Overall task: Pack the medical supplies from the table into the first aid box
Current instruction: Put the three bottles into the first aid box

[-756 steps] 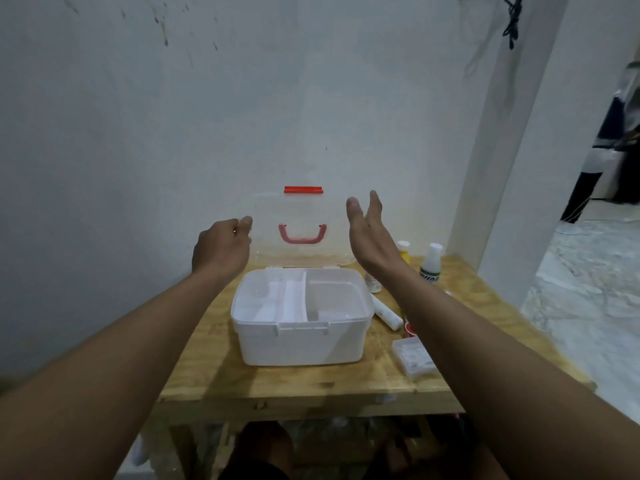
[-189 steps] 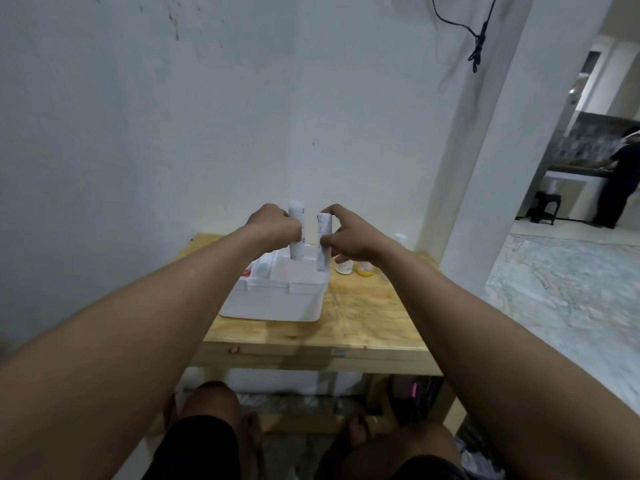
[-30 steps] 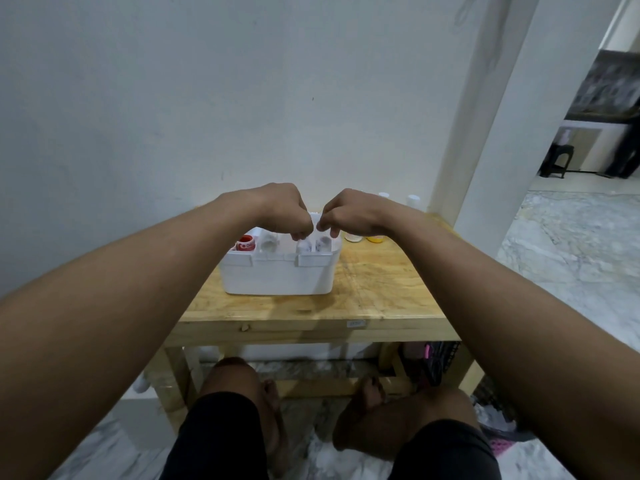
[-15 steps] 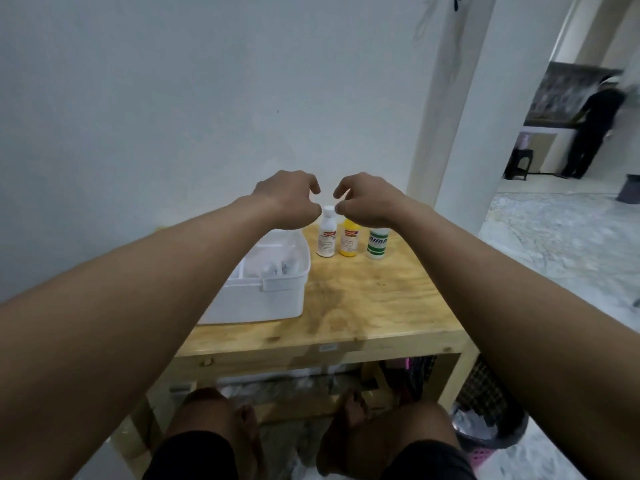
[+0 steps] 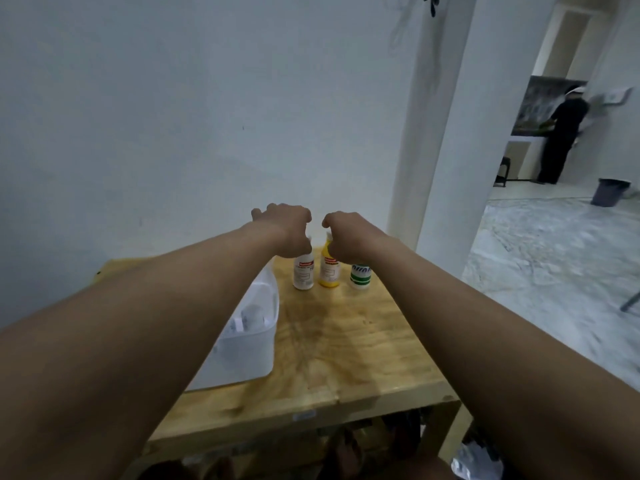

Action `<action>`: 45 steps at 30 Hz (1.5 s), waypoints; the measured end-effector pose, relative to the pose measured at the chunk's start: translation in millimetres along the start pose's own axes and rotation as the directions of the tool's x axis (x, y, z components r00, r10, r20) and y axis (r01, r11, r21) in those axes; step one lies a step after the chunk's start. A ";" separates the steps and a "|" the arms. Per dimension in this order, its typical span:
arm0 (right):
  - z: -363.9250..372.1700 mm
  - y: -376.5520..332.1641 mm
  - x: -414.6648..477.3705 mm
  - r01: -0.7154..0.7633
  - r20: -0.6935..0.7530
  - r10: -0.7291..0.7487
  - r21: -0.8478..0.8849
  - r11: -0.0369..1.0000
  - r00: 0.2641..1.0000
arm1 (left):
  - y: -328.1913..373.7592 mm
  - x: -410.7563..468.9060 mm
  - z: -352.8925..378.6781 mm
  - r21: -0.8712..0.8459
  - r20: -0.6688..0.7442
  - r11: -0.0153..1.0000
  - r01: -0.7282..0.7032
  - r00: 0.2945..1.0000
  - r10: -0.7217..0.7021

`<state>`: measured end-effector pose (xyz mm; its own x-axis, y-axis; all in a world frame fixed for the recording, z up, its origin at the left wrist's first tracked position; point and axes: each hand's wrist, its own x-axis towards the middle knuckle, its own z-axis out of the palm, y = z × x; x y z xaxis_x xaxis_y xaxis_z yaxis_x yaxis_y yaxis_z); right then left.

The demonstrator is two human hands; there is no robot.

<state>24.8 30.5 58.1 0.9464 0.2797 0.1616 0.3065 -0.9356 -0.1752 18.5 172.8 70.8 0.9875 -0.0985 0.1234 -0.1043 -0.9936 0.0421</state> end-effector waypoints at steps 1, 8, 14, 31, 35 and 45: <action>2.6 0.6 4.1 0.003 -0.012 -0.004 -0.022 1.000 1.000 | -0.3 4.0 2.8 0.009 0.005 1.000 0.002 1.000 -0.002; 10.4 4.0 20.2 -0.033 -0.086 0.027 -0.067 0.997 0.996 | -3.5 14.0 14.9 -0.026 -0.012 1.000 0.004 1.000 -0.004; 15.8 3.4 20.1 -0.068 -0.029 0.068 -0.009 0.998 0.997 | -8.6 16.3 23.9 -0.068 -0.016 0.998 0.006 1.000 -0.007; -43.4 -11.2 -12.5 -0.087 -0.185 0.090 0.022 0.996 0.979 | -12.7 -25.8 -43.3 -0.099 -0.144 0.995 0.002 0.989 -0.017; -71.7 -28.0 -26.7 -0.076 -0.218 0.095 0.092 0.993 0.971 | -21.4 -52.2 -74.9 -0.106 -0.183 0.994 0.010 0.983 -0.029; -105.3 -83.7 -53.5 -0.034 -0.180 0.078 0.236 0.971 0.981 | -56.8 -108.3 -102.8 -0.100 -0.162 0.990 0.099 0.980 -0.115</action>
<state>-62.3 71.1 166.4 0.9335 0.1627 0.3194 0.2897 -0.8672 -0.4050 -94.7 245.5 157.0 0.9606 0.0264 0.2767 -0.0169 -0.9881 0.1531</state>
